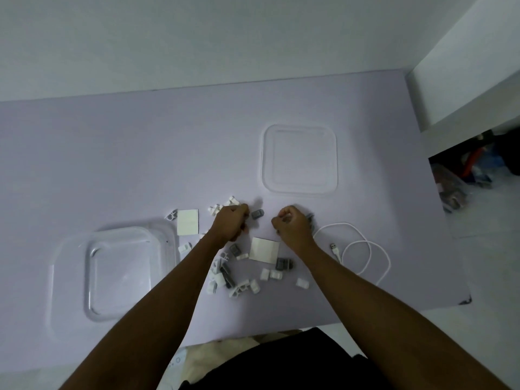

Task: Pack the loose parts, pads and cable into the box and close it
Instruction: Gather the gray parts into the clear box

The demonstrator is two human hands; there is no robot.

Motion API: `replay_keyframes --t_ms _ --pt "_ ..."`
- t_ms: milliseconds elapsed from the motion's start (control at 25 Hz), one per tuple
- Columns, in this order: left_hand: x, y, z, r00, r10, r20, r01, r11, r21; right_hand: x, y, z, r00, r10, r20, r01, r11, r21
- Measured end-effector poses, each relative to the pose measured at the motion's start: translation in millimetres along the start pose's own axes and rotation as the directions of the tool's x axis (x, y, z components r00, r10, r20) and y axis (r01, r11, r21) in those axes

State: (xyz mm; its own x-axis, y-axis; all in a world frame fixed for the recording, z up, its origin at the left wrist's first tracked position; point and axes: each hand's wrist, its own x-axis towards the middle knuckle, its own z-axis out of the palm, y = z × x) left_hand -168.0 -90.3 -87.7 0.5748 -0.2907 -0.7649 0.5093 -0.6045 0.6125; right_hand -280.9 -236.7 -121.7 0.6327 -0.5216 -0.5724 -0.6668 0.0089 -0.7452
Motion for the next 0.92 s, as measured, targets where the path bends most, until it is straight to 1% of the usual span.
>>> replay_keyframes --t_ms 80,160,200,280,320,360,400,440,520,560,600,640,680,720,800,920 --pt "1.2 2.6 3.9 0.999 0.039 0.002 -0.039 0.999 0.030 -5.8 -4.2 -11.8 0.997 0.063 0.039 -0.070 0.970 0.233" --pt "2.2 7.3 8.5 0.996 0.092 0.007 -0.092 0.994 0.063 -11.7 -6.2 -27.5 0.996 0.087 0.028 -0.091 0.925 0.368" --pt "3.7 9.4 10.2 0.995 0.103 0.013 -0.104 0.993 0.060 -12.5 -4.8 -35.2 0.993 0.119 0.012 -0.111 0.888 0.446" --pt "6.4 13.1 12.6 0.995 0.096 0.032 -0.097 0.995 0.024 -14.0 -1.6 -51.4 0.980 0.195 0.036 -0.174 0.754 0.633" --pt "7.4 14.4 13.5 0.995 0.088 0.043 -0.089 0.996 0.006 -14.3 1.0 -60.1 0.974 0.219 0.055 -0.195 0.694 0.693" --pt "8.1 15.7 14.1 0.995 0.088 0.047 -0.088 0.996 0.000 -13.9 4.7 -68.5 0.972 0.226 0.060 -0.200 0.671 0.714" --pt "8.7 16.7 14.4 0.994 0.098 0.042 -0.099 0.995 0.014 -14.1 7.6 -75.6 0.974 0.223 0.046 -0.191 0.690 0.698" --pt "10.2 16.7 13.9 0.993 0.118 0.028 -0.119 0.992 0.050 -14.7 9.6 -80.7 0.977 0.213 0.014 -0.171 0.743 0.648" --pt "14.8 16.4 12.4 0.983 0.184 -0.006 -0.179 0.961 0.213 -10.3 16.2 -83.6 0.981 0.159 -0.114 -0.090 0.884 0.460" --pt "17.1 16.0 12.0 0.973 0.229 -0.008 -0.213 0.919 0.332 -5.4 20.1 -82.8 0.974 0.101 -0.202 -0.034 0.950 0.311" --pt "19.4 15.7 11.7 0.963 0.268 0.002 -0.240 0.859 0.452 0.8 23.1 -80.9 0.961 0.023 -0.276 0.015 0.990 0.138" --pt "20.2 15.4 12.4 0.955 0.297 0.012 -0.251 0.787 0.564 6.3 25.3 -77.9 0.950 -0.043 -0.310 0.038 0.999 -0.022" --pt "20.3 14.9 14.4 0.949 0.314 0.016 -0.247 0.714 0.655 10.4 27.5 -75.0 0.948 -0.078 -0.309 0.037 0.990 -0.137" --pt "19.1 14.5 16.6 0.947 0.321 0.014 -0.233 0.655 0.719 12.8 28.9 -71.8 0.951 -0.098 -0.292 0.035 0.976 -0.215" --pt "17.3 14.2 21.8 0.947 0.320 0.019 -0.215 0.591 0.778 16.0 29.0 -65.3 0.959 -0.096 -0.265 0.008 0.949 -0.315" --pt "19.4 9.2 27.4 0.939 0.335 0.073 -0.247 0.517 0.820 20.5 24.3 -57.7 0.968 -0.072 -0.240 -0.037 0.907 -0.421"
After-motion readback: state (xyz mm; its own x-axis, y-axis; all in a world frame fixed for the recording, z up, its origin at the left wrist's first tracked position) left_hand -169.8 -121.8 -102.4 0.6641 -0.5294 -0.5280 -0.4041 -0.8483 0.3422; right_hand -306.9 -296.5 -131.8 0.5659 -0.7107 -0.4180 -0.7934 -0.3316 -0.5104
